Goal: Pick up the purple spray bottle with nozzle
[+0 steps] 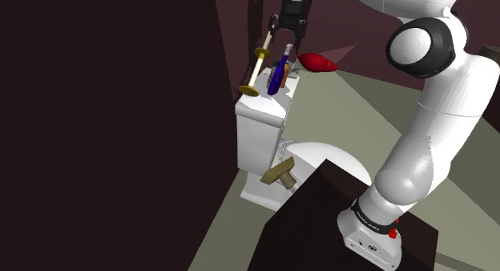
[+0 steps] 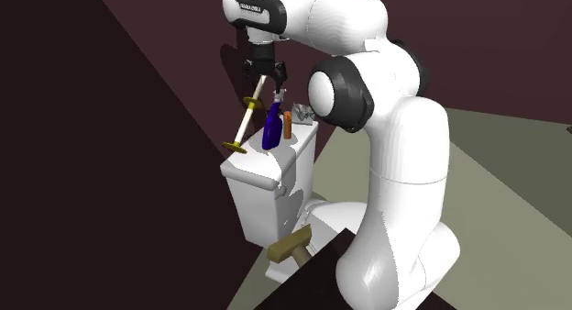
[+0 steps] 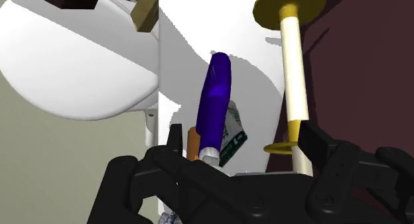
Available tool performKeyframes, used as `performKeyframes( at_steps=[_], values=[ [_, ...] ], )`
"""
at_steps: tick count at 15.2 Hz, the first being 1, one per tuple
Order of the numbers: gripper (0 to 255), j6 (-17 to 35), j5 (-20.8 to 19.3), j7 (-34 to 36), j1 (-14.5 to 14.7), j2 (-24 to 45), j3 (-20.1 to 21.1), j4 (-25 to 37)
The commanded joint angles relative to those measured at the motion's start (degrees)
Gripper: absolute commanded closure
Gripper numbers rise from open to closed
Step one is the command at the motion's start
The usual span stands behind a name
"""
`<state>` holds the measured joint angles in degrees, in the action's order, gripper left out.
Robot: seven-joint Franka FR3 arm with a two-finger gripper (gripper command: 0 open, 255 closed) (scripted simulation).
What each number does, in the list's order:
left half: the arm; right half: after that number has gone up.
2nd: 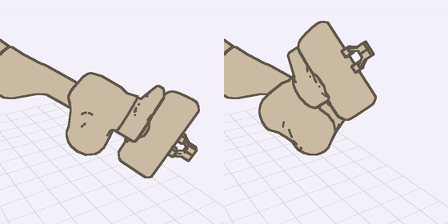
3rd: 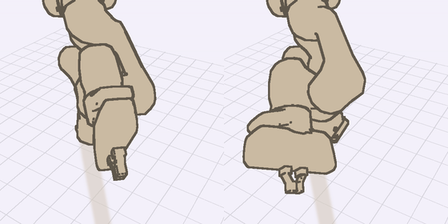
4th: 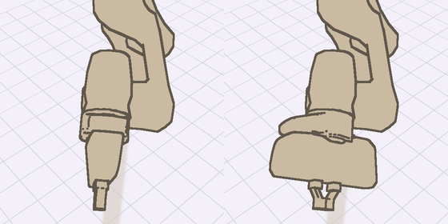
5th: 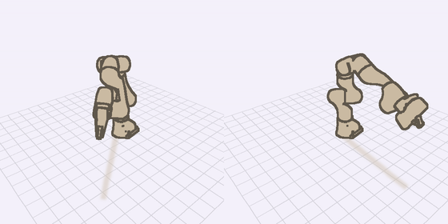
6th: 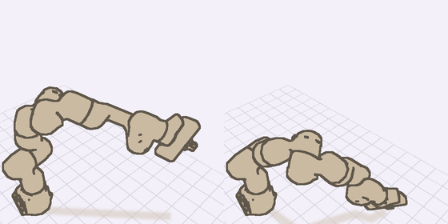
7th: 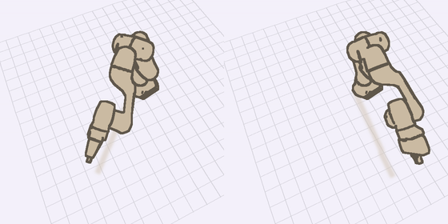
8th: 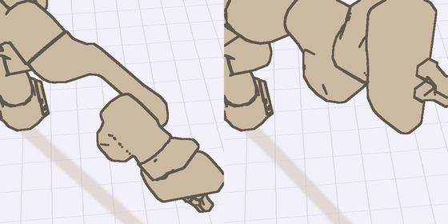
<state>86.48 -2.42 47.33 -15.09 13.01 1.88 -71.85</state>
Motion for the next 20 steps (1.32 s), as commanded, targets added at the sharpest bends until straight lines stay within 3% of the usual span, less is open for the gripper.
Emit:
performKeyframes(
  at_steps=[1,9,10,20],
  values=[
    [0,-0.06,0.19,1.93,-0.22,1.65,-0.40,1.54],
    [0,5.98,0.25,2.08,-0.30,-0.37,-0.42,-6.53],
    [255,5.95,0.25,2.09,-0.29,-0.39,-0.41,-6.51],
    [255,5.10,0.25,2.06,-0.29,-0.14,-0.41,-5.42]
  ],
)
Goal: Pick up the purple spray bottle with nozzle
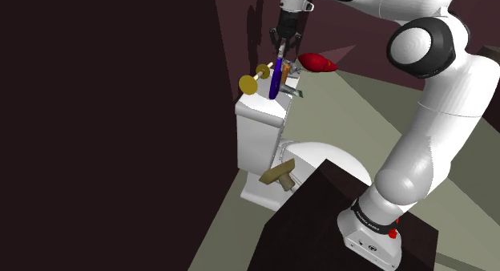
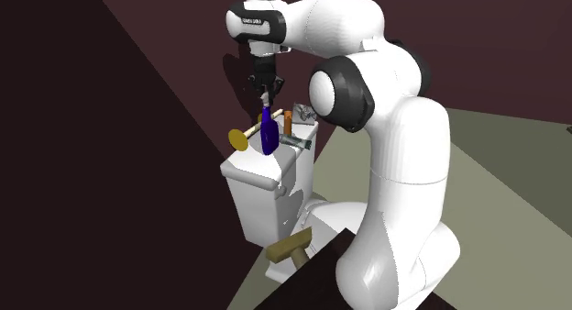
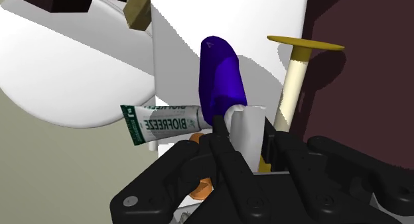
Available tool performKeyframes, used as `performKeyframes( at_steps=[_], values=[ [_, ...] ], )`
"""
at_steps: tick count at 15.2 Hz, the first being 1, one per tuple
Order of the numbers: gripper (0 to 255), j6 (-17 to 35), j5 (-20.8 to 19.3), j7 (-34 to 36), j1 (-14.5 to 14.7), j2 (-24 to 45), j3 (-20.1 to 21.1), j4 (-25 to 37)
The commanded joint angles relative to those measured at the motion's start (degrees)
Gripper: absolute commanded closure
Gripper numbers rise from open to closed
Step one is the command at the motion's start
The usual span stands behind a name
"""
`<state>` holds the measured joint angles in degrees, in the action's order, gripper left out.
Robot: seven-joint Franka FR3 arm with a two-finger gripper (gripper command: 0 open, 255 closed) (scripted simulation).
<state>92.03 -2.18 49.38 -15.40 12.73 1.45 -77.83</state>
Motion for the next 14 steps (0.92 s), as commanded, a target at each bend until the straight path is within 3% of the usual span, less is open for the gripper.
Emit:
performKeyframes(
  at_steps=[1,14],
  values=[
    [255,-1.35,0.00,-0.02,0.03,0.41,0.02,1.73],
    [255,-14.91,-0.23,-0.35,0.30,6.80,0.02,21.68]
  ],
)
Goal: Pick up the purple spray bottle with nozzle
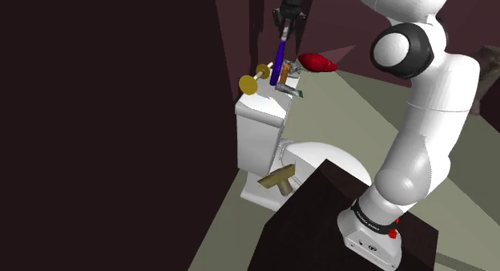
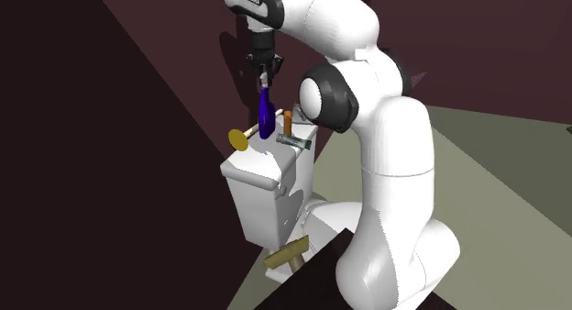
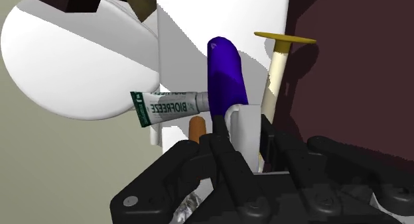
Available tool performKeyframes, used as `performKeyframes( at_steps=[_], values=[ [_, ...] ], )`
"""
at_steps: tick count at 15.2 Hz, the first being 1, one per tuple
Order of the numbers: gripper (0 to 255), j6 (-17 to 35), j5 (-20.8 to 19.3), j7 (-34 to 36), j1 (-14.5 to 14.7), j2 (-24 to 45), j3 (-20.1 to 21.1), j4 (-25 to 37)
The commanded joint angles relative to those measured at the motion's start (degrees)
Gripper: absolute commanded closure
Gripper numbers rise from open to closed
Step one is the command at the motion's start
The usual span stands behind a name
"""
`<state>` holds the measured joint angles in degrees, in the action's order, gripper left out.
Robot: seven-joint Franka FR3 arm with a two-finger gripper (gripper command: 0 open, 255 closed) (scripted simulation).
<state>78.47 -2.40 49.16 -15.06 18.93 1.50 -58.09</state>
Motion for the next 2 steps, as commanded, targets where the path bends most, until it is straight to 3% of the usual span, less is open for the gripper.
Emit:
performKeyframes(
  at_steps=[1,2],
  values=[
    [255,-1.54,-0.02,-0.13,-0.03,0.74,-0.03,2.26],
    [255,-1.53,-0.02,-0.13,-0.03,0.72,-0.03,2.23]
  ],
)
